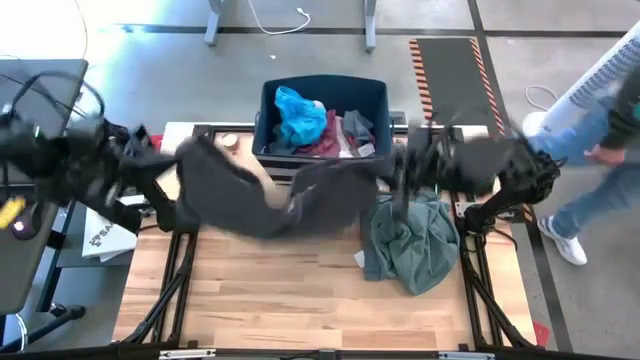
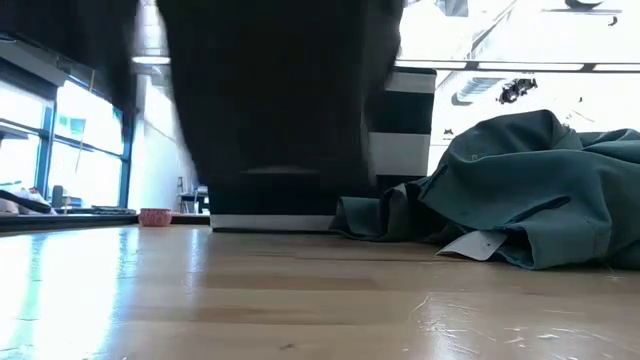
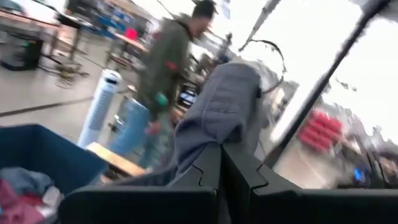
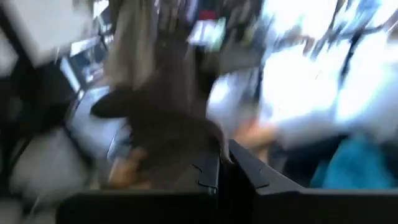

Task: Sort clothes
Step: Fold the dark grey short

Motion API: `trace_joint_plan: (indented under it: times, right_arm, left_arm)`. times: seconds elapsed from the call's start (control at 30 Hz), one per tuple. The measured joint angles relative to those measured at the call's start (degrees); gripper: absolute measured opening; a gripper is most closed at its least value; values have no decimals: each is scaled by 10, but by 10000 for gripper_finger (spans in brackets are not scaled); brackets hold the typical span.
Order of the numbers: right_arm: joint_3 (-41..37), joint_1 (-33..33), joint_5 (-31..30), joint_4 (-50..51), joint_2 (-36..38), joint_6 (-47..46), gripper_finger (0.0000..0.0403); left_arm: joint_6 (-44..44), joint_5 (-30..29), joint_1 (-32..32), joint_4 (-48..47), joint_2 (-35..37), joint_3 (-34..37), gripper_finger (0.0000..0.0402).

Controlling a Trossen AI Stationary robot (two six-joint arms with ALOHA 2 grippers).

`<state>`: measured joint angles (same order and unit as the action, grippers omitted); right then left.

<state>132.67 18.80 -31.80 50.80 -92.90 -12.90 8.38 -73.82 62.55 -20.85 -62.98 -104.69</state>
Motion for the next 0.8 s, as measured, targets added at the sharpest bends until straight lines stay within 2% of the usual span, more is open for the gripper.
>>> trace_joint_plan:
  times: [0.07,0.17,0.3,0.4,0.5,0.57,0.7,0.8]
  right_arm:
    - [16,-10,-26,-79,3,54,2]
    - [25,-11,-40,-104,10,79,2]
    - [21,5,-69,-33,7,30,2]
    - [19,7,-104,32,-2,-17,2]
    - [21,-6,-134,43,-2,-27,2]
    - [22,-22,-141,35,-1,-8,2]
    - [20,-31,-126,24,-7,35,2]
    - [20,-9,-86,35,-10,6,2]
  left_arm:
    - [-37,-5,-7,38,3,-11,0]
    - [-50,-6,-3,38,6,-13,0]
    - [17,-10,14,-58,-3,6,0]
    - [89,-36,16,-139,-3,19,0]
    - [150,-76,15,-205,6,20,0]
    - [160,-94,7,-226,11,20,0]
    - [135,-99,-11,-227,15,20,0]
    - [122,-55,-9,-244,4,19,0]
